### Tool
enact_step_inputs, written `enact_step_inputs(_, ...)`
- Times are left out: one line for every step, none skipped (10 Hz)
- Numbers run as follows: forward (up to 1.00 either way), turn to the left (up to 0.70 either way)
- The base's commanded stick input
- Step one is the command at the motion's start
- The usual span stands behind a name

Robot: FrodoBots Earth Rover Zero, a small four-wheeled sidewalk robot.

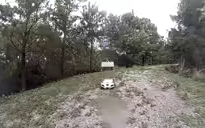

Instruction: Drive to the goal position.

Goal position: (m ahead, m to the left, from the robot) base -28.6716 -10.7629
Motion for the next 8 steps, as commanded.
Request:
enact_step_inputs(0.00,0.70)
enact_step_inputs(0.00,0.70)
enact_step_inputs(0.00,0.70)
enact_step_inputs(0.00,0.70)
enact_step_inputs(0.00,0.70)
enact_step_inputs(0.00,0.70)
enact_step_inputs(0.00,0.70)
enact_step_inputs(0.00,0.70)
